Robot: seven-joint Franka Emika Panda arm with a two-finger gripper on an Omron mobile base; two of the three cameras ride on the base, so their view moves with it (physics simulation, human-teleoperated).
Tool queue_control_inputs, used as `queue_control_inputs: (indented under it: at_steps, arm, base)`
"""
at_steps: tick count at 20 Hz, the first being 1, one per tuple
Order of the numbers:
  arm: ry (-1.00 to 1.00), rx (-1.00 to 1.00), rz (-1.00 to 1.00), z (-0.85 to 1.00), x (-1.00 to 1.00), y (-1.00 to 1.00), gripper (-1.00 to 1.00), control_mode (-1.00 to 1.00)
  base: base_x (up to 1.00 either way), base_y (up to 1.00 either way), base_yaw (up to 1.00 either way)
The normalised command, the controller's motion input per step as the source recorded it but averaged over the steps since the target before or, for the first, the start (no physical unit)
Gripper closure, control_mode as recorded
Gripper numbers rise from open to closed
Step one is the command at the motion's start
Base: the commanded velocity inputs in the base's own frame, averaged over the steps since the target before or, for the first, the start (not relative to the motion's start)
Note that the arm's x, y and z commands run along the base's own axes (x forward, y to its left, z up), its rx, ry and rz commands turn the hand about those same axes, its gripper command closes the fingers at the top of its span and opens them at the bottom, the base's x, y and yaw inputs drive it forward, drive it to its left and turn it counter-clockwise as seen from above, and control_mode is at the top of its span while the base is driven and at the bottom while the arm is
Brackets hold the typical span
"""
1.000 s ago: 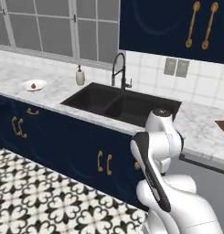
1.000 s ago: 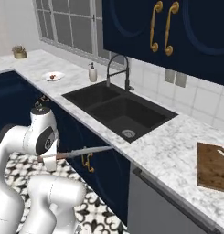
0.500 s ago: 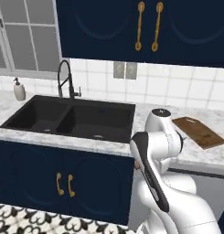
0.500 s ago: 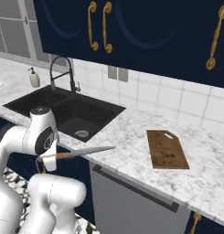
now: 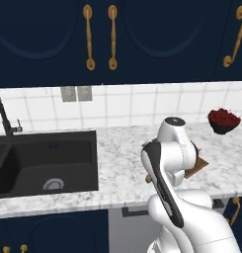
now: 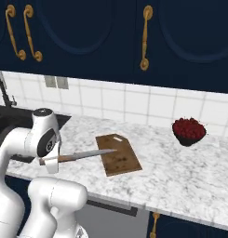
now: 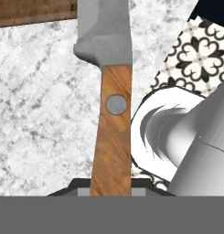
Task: Pick up the knife from the drawer and place it on the cutting board. Then place the meat from the plate to the cutting board.
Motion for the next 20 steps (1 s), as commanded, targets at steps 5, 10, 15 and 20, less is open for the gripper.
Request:
queue_control_inputs:
  at_steps: [5, 10, 15, 20]
  arm:
    - [0.00, 0.00, -0.18, -0.04, 0.14, -0.12, 1.00, -1.00]
    - [0.03, 0.00, -0.14, -0.06, 0.69, -0.08, 1.00, -1.00]
    - [0.04, 0.00, 0.00, -0.12, 0.79, 0.00, 1.00, -1.00]
    - [0.07, 0.00, 0.03, -0.14, 0.59, -0.14, 1.00, -1.00]
  base:
    - [0.16, -0.27, -0.30]
    - [0.00, 0.00, 0.00]
    - [0.00, 0.00, 0.00]
    - [0.00, 0.00, 0.00]
